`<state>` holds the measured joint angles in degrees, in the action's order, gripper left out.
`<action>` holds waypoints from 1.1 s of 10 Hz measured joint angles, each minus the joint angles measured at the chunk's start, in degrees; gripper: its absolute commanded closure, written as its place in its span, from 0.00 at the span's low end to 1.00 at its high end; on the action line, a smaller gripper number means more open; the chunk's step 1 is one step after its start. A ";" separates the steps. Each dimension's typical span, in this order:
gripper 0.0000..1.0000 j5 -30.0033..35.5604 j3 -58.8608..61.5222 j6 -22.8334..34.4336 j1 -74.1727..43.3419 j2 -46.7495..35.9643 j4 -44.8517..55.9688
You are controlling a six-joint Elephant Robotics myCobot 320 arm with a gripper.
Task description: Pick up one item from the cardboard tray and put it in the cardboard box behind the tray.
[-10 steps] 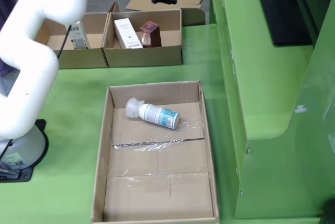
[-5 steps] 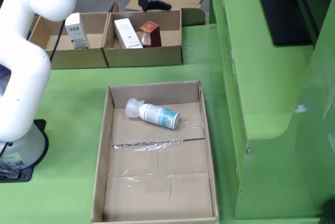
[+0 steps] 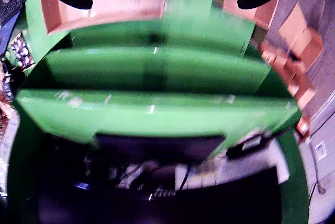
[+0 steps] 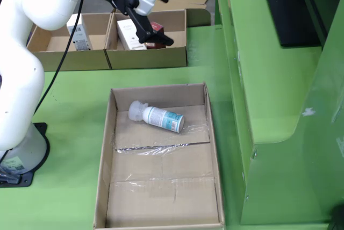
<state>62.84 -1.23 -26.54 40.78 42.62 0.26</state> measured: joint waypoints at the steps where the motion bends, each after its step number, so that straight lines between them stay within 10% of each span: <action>1: 0.00 2.19 0.00 -0.09 -1.06 -0.70 2.64; 11: 0.00 9.58 -10.63 4.40 -24.00 -15.29 20.57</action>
<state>72.42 -11.86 -22.14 16.78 27.33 20.83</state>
